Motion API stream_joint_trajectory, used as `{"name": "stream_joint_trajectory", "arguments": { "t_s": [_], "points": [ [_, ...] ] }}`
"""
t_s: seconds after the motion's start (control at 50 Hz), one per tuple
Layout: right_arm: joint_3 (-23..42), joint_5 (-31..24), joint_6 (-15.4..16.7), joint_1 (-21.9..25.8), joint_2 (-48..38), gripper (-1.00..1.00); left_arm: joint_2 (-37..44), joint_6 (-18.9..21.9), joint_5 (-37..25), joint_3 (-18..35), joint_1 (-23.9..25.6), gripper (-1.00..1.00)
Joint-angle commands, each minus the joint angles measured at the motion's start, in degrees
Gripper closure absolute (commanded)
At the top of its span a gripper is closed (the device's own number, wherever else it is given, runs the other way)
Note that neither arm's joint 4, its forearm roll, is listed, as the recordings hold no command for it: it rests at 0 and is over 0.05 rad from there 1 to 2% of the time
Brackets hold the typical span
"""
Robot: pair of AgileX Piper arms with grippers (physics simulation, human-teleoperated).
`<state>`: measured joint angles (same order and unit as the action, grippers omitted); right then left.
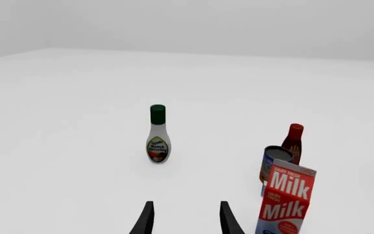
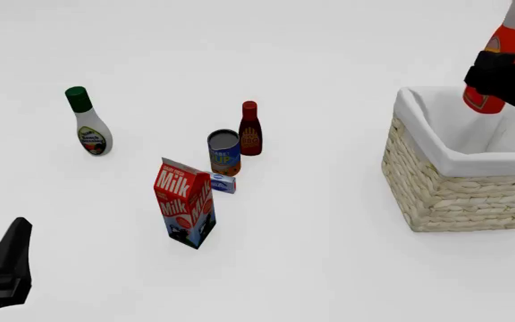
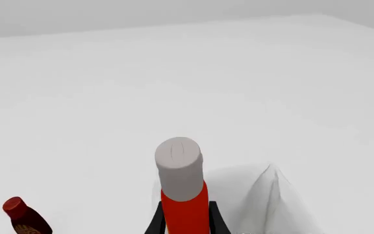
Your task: Pick the ketchup and place it in the basket.
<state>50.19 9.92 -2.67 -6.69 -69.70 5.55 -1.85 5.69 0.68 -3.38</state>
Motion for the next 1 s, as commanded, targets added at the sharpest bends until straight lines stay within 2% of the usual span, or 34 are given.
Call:
{"name": "stream_joint_trajectory", "arguments": {
  "t_s": [0.02, 0.44, 1.0],
  "points": [
    [0.6, 1.8, -1.3, -2.27, -2.68, 1.0, 3.04, 0.4, 2.75, -0.4, 0.05, -1.0],
    [0.92, 6.13, -1.53, -4.96, -9.79, 1.0, 8.39, 1.15, 7.08, -0.59, 0.04, -1.0],
    [0.78, 10.22, -1.51, -6.62, -17.04, 1.0, 10.22, 1.36, 8.51, -0.62, -0.03, -1.0]
  ]
}}
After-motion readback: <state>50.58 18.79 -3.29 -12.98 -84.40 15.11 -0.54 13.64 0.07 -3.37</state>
